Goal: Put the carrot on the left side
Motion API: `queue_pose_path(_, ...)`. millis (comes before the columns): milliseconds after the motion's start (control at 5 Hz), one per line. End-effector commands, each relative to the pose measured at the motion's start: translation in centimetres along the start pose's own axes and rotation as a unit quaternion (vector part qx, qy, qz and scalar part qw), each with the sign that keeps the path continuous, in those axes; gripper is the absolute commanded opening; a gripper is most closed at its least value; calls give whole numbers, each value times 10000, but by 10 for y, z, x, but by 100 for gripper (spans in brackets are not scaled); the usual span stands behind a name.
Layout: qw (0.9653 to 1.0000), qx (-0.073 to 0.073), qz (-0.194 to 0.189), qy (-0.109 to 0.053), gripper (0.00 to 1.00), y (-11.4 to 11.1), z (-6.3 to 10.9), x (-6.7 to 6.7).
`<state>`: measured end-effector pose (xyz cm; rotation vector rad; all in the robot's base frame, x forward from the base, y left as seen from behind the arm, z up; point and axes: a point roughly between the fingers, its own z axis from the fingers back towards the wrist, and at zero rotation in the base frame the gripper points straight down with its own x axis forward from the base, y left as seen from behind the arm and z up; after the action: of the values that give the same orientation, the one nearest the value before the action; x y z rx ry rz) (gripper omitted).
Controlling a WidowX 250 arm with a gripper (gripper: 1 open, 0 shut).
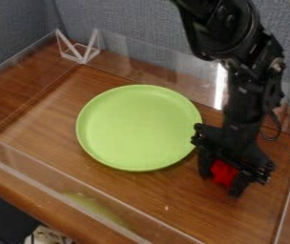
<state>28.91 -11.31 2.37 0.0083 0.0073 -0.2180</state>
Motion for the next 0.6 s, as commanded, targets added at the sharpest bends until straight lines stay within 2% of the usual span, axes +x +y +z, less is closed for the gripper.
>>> queue_pose_path(0, 9988, -53, 108, -467, 0, -14, 24, 12)
queue_pose_path(200, 9979, -53, 117, -628, 0, -24, 27, 12)
queue_pose_path(400, 9974, -12, 159, -702, 0, -26, 25, 14)
